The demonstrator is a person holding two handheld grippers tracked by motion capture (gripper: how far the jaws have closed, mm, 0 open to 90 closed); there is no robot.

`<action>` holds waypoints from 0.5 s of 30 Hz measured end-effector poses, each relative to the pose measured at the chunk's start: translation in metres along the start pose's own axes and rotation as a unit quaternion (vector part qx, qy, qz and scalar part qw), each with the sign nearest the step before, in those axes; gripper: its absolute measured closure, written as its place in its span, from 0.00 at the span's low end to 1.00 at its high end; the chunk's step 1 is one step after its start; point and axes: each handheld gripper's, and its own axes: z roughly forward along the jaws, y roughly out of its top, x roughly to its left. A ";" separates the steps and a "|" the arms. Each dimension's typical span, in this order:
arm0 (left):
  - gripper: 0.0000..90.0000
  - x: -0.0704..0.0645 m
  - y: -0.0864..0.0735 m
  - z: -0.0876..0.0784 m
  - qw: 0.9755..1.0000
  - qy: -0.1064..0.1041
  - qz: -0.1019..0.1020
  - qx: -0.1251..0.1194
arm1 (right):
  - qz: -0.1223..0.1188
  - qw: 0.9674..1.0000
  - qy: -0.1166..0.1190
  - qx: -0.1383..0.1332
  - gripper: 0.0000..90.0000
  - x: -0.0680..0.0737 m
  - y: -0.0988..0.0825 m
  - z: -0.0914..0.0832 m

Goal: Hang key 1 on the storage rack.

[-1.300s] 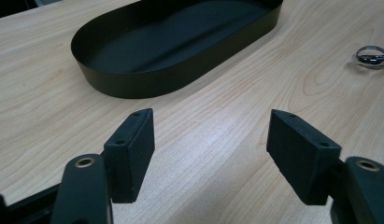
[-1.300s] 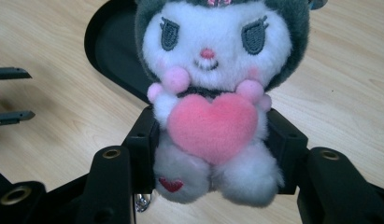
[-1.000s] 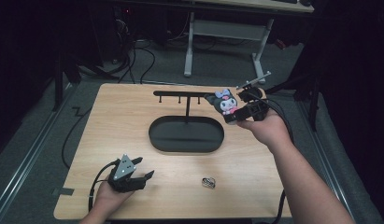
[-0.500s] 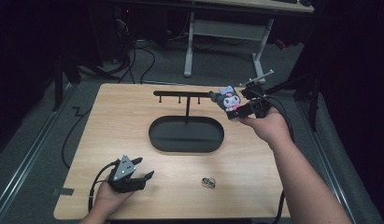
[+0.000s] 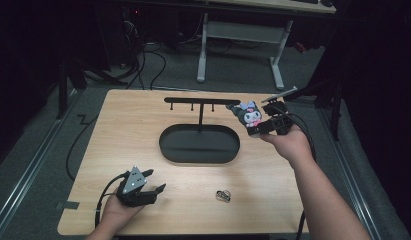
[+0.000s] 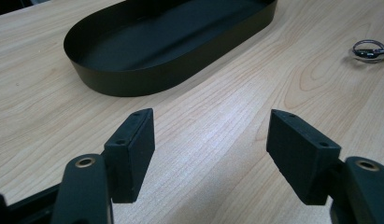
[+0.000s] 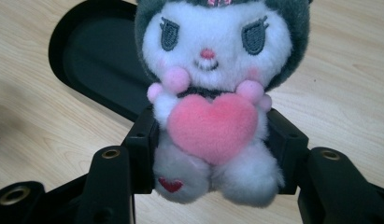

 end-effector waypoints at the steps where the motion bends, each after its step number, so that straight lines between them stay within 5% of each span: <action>1: 0.37 0.000 0.000 0.000 1.000 -0.001 0.002 0.001 | 0.001 1.000 0.000 0.001 0.53 -0.001 -0.002 0.001; 15: 0.37 -0.004 -0.001 0.001 1.000 -0.002 0.006 0.007 | 0.005 1.000 0.000 0.013 0.51 -0.007 -0.016 0.027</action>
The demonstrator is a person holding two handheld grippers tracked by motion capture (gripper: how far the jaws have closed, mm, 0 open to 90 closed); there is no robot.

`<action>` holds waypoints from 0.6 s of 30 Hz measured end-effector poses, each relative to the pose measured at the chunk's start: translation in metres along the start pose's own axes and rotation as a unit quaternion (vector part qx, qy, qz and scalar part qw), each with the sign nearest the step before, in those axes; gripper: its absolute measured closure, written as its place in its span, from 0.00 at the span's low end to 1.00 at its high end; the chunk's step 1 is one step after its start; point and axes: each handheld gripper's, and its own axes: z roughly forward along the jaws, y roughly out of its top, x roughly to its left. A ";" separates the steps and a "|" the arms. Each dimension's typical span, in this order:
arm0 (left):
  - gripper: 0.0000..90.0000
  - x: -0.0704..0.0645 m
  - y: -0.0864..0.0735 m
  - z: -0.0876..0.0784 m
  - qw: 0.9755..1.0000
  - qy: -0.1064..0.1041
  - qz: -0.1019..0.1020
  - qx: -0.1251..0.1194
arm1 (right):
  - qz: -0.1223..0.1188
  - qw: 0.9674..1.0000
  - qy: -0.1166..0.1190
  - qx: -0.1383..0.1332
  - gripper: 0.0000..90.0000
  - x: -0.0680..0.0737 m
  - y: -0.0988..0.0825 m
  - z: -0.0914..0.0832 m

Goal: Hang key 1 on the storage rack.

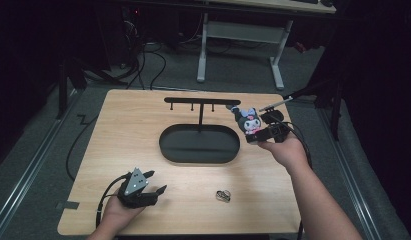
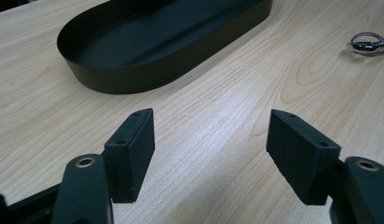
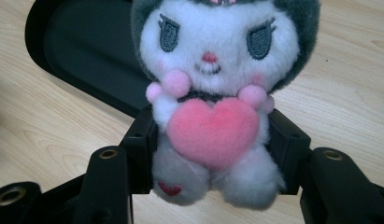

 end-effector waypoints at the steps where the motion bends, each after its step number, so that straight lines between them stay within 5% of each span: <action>1: 0.37 0.000 0.000 0.000 1.000 0.000 0.001 0.001 | 0.001 1.000 -0.002 0.002 0.51 0.001 0.000 0.001; 18: 0.37 -0.002 -0.001 0.002 1.000 -0.001 0.011 0.009 | 0.015 1.000 0.005 0.010 0.42 -0.003 0.004 0.037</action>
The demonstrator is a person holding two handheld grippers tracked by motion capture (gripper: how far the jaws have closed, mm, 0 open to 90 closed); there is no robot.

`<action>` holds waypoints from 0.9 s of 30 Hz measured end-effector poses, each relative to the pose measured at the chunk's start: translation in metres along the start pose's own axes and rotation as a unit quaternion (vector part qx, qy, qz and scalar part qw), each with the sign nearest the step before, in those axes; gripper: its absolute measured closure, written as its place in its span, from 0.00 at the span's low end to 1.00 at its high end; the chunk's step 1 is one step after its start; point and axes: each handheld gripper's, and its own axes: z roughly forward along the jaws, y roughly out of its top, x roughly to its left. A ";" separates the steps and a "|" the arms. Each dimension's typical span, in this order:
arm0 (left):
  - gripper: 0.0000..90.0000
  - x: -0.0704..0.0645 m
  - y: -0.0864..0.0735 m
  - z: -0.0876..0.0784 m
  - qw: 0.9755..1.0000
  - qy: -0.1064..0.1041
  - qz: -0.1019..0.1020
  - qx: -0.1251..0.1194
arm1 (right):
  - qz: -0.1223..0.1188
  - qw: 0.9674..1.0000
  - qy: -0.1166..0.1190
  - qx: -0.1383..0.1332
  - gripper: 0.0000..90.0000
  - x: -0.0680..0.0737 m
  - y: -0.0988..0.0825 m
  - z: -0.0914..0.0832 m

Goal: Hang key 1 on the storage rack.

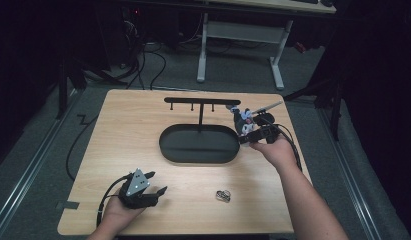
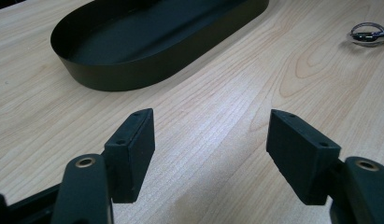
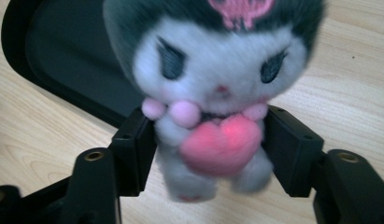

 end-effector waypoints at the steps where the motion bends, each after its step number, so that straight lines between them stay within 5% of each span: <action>1: 0.37 0.000 0.000 0.000 1.000 0.000 -0.001 0.000 | 0.001 1.000 0.001 -0.003 0.41 0.000 0.001 0.001; 13: 0.37 -0.001 0.001 0.000 1.000 -0.001 0.005 -0.004 | -0.004 1.000 0.016 -0.018 0.40 0.004 -0.010 -0.009; 19: 0.38 -0.002 0.003 -0.002 1.000 -0.006 0.000 -0.005 | -0.031 0.999 0.017 -0.015 0.44 0.009 -0.039 -0.010; 27: 0.38 -0.002 0.005 -0.004 1.000 -0.011 -0.022 -0.017 | -0.061 0.997 0.027 -0.050 0.49 0.011 -0.091 0.000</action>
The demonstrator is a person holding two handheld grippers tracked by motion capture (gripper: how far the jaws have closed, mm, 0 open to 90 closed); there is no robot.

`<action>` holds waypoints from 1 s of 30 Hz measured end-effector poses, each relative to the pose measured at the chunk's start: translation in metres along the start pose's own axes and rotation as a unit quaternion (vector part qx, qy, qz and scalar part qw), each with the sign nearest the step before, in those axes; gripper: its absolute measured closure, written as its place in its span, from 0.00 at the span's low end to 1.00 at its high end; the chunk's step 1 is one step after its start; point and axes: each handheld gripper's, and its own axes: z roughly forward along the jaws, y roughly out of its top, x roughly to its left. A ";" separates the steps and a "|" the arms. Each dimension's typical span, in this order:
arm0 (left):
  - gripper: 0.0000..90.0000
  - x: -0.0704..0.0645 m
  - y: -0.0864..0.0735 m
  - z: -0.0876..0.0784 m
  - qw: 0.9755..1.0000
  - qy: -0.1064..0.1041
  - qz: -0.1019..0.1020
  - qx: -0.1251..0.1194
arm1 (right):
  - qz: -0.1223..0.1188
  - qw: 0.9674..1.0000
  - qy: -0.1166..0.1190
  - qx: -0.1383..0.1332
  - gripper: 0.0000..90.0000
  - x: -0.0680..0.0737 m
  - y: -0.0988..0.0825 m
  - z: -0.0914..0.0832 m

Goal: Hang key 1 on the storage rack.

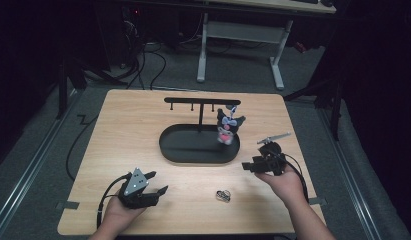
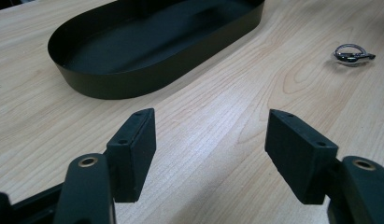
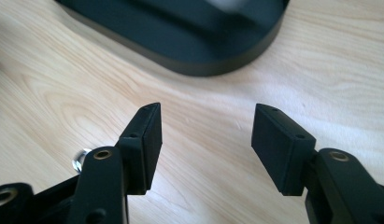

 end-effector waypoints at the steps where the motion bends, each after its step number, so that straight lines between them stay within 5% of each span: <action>1: 0.38 0.000 0.000 0.000 1.000 -0.001 0.001 0.001 | -0.003 1.000 -0.003 -0.006 0.49 -0.001 -0.006 0.001; 8: 0.38 -0.004 0.001 -0.001 1.000 -0.007 0.006 -0.002 | 0.018 0.999 0.017 -0.041 0.48 -0.008 -0.055 0.012; 17: 0.38 -0.010 0.000 -0.005 0.999 0.004 0.031 0.005 | 0.007 0.995 0.021 -0.102 0.48 0.010 -0.094 0.021; 25: 0.38 -0.014 0.000 -0.002 0.999 0.009 0.032 0.011 | -0.087 0.989 0.057 -0.106 0.49 0.068 -0.097 0.034; 30: 0.38 -0.014 0.000 -0.001 0.999 0.010 0.037 0.014 | -0.145 0.987 0.010 -0.075 0.58 0.093 -0.092 0.057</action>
